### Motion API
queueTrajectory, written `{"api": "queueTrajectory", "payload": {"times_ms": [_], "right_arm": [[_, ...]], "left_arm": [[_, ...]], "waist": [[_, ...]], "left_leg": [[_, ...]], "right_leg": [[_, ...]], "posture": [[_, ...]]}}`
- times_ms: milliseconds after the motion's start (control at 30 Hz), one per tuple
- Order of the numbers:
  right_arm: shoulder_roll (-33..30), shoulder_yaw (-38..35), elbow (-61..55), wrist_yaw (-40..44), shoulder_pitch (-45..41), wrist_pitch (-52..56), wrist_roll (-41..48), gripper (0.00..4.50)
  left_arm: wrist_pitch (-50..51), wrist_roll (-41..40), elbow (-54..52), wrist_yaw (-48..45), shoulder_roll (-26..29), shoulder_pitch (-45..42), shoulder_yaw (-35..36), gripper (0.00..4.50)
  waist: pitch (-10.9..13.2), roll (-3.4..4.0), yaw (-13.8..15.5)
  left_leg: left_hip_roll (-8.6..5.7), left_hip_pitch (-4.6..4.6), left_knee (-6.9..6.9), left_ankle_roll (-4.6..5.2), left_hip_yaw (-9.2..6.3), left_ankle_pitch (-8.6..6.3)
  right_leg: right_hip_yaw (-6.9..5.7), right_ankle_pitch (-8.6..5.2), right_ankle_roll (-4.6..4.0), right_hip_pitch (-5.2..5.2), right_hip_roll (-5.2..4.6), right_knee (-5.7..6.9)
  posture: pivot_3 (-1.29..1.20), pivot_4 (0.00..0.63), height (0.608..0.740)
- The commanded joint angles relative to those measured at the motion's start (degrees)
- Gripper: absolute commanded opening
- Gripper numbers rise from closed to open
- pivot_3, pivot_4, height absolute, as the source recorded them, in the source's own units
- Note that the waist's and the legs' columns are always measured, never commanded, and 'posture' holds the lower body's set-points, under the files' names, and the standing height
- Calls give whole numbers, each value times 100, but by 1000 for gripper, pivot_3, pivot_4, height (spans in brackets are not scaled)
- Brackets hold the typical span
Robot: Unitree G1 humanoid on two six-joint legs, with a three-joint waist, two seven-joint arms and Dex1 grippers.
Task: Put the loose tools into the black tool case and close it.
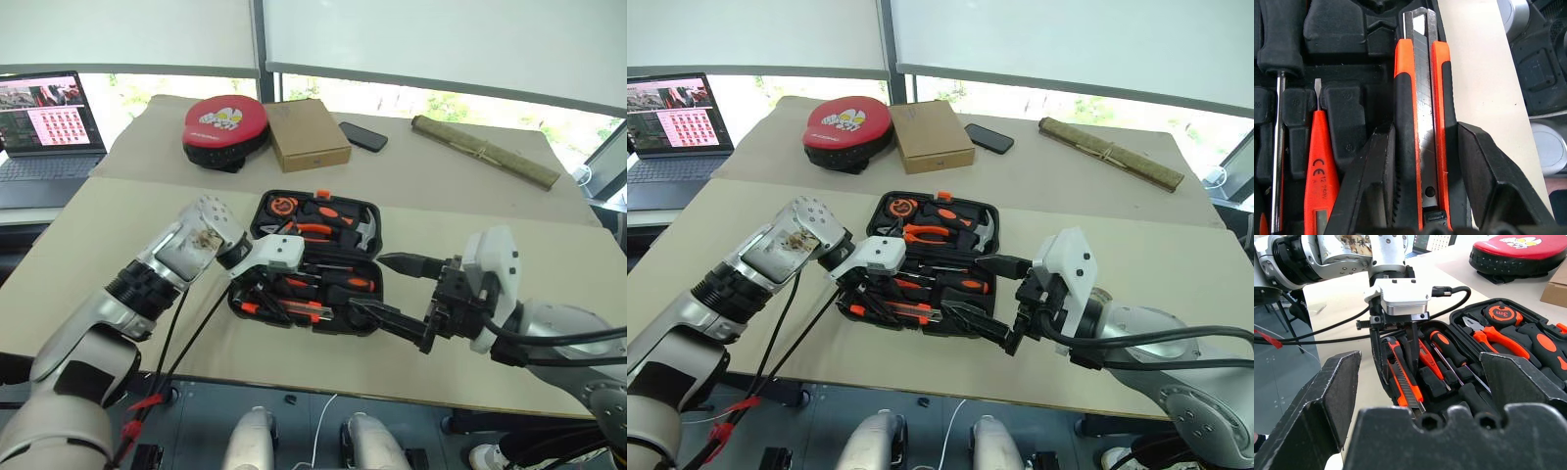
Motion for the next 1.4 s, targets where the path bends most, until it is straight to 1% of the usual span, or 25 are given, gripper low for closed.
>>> {"api": "queueTrajectory", "payload": {"times_ms": [33,100,167,200,300,400,467,500,533,633,667,733,833,1067,1300,1400], "right_arm": [[-36,-96,-121,-2,23,-108,-27,4500],[-16,-82,-110,38,69,-138,-80,4500],[-5,-80,-110,67,100,-156,-110,4500],[0,-80,-113,77,114,-163,-120,4500],[4,-97,-122,105,148,-180,-131,4500],[2,-119,-125,129,175,-188,-133,4500],[1,-129,-118,146,182,-189,-137,4500],[0,-129,-111,154,178,-186,-141,4500],[-3,-126,-98,162,169,-181,-143,4500],[-22,-84,-32,187,73,-146,-150,4500],[-28,-79,-12,202,49,-138,-152,4500],[-32,-82,26,235,20,-129,-158,4500],[-37,-84,72,278,-13,-120,-167,4500],[-41,-96,65,259,-65,-84,-105,4500],[-13,-40,102,205,-149,-58,-107,4500],[12,-30,103,193,-103,-78,-135,4500]], "left_arm": [[191,24,-50,-55,-72,-16,85,2953],[289,-41,-53,-51,-77,-81,204,3640],[390,-278,-147,-66,7,-148,288,4325],[519,-538,-256,-71,106,-190,324,4417],[815,-1136,-468,-71,359,-292,505,4417],[756,-1165,-364,-71,561,-246,729,4417],[530,-1016,-207,28,578,-107,862,3893],[460,-979,-173,57,585,-25,891,3819],[371,-937,-163,73,611,67,899,3334],[80,-762,-200,120,651,350,888,2357],[29,-718,-206,136,641,402,893,1901],[-22,-659,-223,124,621,457,915,1214],[-5,-623,-290,30,652,504,924,70],[-352,-259,-220,-45,818,607,842,70],[-616,37,-259,77,701,832,701,70],[-842,298,-276,269,639,1020,592,70]], "waist": [[0,0,-7],[0,2,3],[0,1,11],[0,1,10],[0,1,-14],[0,4,-25],[0,4,-32],[0,4,-30],[0,4,-27],[0,4,-26],[0,3,-25],[1,3,-21],[0,3,0],[0,3,-19],[-1,4,-8],[-2,6,-10]], "left_leg": [[0,-1,0,0,0,0],[1,-1,0,0,-2,0],[0,-2,4,1,-4,0],[0,-2,7,1,-4,1],[0,-4,10,2,-5,1],[1,-4,7,2,-8,1],[1,-2,6,2,-7,1],[1,-2,6,2,-7,1],[1,-2,6,2,-7,1],[0,-3,6,2,-5,1],[1,-3,6,2,-4,1],[1,-5,7,2,-4,1],[0,-5,8,2,-3,1],[1,-4,7,2,-2,1],[1,-4,7,2,-2,1],[0,-1,7,2,-1,1]], "right_leg": [[1,0,0,-1,0,0],[0,0,0,-2,1,2],[-1,0,0,0,1,4],[-1,1,2,2,1,4],[3,2,3,-1,2,4],[3,2,3,-3,3,4],[4,2,3,-2,4,4],[4,2,3,-2,5,4],[3,2,3,-2,5,4],[4,2,3,-1,4,3],[4,2,3,-2,3,3],[4,2,3,-4,3,3],[3,2,3,-1,1,2],[4,2,3,-4,3,2],[4,2,3,-1,2,2],[4,2,3,1,2,2]], "posture": [[0,150,740],[0,150,740],[0,150,740],[0,150,740],[0,150,740],[0,150,740],[0,150,740],[0,150,740],[0,150,740],[0,150,740],[0,150,740],[0,150,740],[0,150,740],[0,150,740],[0,150,740],[0,150,740]]}}
